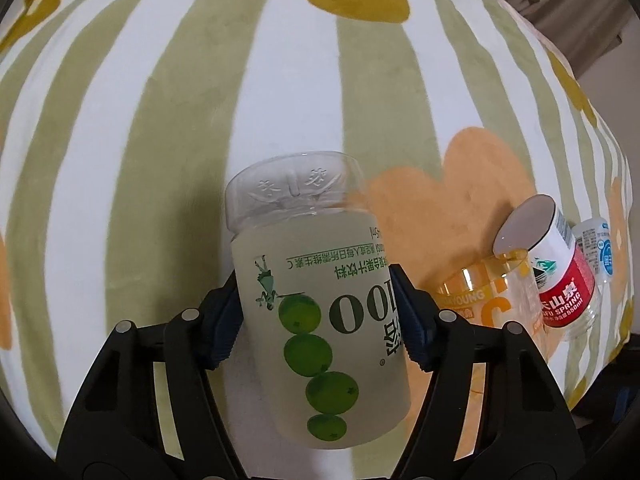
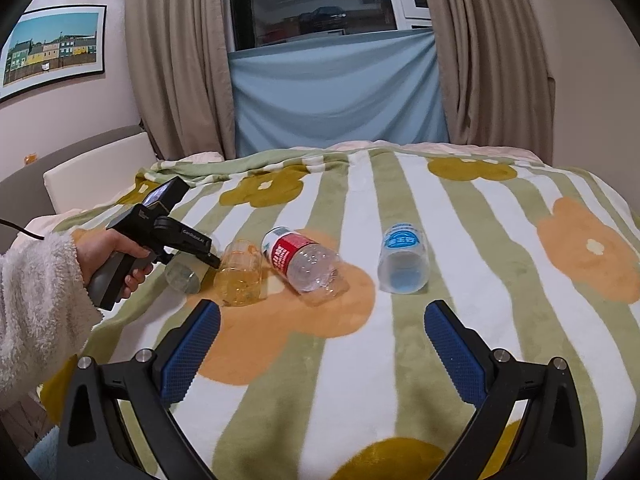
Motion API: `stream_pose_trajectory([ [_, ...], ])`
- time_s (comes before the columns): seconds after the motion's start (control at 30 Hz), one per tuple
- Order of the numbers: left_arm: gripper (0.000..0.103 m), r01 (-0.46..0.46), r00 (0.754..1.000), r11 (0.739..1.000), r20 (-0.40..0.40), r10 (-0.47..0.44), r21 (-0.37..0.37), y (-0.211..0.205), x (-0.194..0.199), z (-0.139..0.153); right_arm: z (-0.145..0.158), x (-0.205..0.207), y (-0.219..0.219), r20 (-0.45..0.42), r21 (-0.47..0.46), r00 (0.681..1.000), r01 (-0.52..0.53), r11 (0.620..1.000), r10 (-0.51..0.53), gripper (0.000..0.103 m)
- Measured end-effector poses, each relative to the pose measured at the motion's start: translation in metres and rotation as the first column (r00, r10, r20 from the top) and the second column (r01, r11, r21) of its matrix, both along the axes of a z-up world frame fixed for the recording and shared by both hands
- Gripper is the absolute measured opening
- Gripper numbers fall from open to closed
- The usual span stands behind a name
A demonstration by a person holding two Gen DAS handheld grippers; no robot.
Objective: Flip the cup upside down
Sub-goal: 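Lift the cup with the left gripper, stand it on the bed, open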
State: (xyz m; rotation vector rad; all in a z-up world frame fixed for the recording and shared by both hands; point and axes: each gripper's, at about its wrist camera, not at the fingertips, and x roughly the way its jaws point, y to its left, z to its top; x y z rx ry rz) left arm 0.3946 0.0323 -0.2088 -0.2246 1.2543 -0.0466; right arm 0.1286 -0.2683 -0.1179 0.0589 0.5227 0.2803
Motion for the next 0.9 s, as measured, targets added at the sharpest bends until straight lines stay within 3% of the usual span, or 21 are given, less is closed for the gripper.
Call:
stream_pose_trajectory([
  [0.13,0.063,0.012,1.0,1.0,0.019,-0.011,-0.013,0.001,-0.005,0.01,0.003,-0.005,0.004,0.01,0.003,1.0,-0.004,1.0,0.004,0.102],
  [0.3,0.063,0.064,0.995,0.998,0.083,-0.063,-0.015,-0.002,-0.027,0.044,0.01,-0.015,0.006,0.034,0.024,0.999,0.003,1.0,-0.004,0.102],
  [0.53,0.063,0.244,0.956,0.97,0.166,-0.243,0.019,-0.042,-0.084,0.095,0.029,-0.039,0.007,0.07,0.049,0.997,0.02,0.999,-0.024,0.102],
  [0.73,0.063,0.426,0.896,0.904,0.126,-0.427,0.03,-0.107,-0.126,0.082,0.036,-0.056,0.004,0.052,0.059,0.998,0.041,0.997,-0.044,0.102],
  [0.9,0.063,0.482,0.874,0.875,0.045,-0.484,0.043,-0.138,-0.143,0.044,0.035,-0.066,-0.001,0.023,0.067,0.999,0.044,0.997,-0.046,0.102],
])
